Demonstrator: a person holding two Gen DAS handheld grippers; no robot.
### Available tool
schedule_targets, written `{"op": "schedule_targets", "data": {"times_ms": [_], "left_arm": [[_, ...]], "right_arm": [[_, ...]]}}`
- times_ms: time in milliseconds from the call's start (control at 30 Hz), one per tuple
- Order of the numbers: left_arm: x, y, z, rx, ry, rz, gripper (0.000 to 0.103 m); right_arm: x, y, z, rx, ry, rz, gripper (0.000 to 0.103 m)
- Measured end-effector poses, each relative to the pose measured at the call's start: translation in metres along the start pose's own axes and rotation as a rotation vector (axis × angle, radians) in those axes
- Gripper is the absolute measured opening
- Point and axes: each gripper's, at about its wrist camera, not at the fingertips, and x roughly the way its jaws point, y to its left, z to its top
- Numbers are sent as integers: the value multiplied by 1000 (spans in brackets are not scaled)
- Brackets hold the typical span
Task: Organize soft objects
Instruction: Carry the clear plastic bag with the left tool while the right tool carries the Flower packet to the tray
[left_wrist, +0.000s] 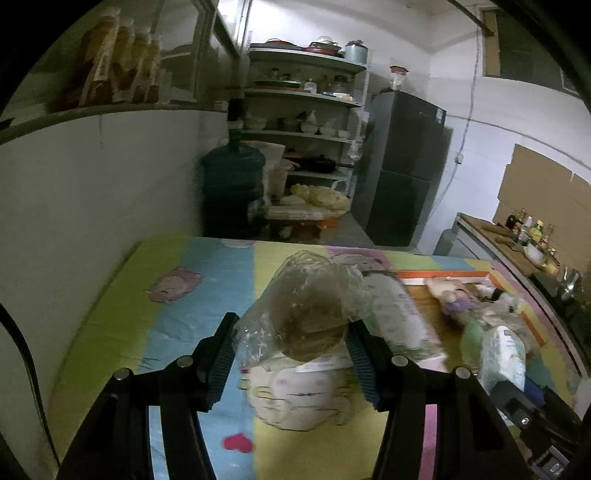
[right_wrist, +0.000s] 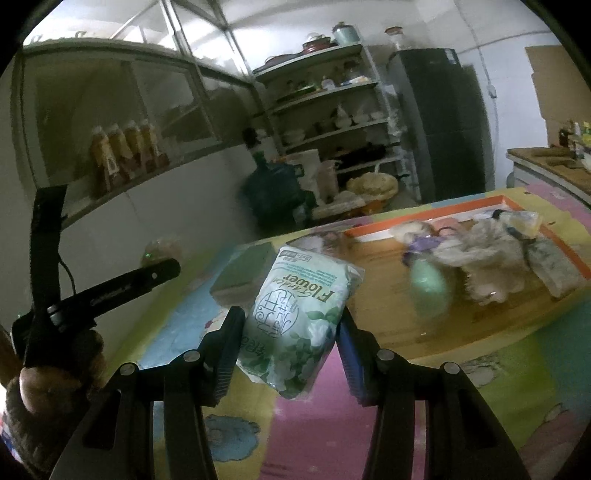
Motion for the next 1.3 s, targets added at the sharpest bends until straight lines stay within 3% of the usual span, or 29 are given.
{"op": "schedule_targets", "data": {"times_ms": [367,733,1300], "left_arm": [[3,-83,-3,67,9,-121,58],[18,-149,-14,91,40,-197,58],[48,-205,-24,115,87,-238,58]], "right_arm": [[-38,-64,6,55,-66,-89,50],[-69,-119,14,95,-116,-178,50],[-72,-169,28,135,-139,-220,50]]}}
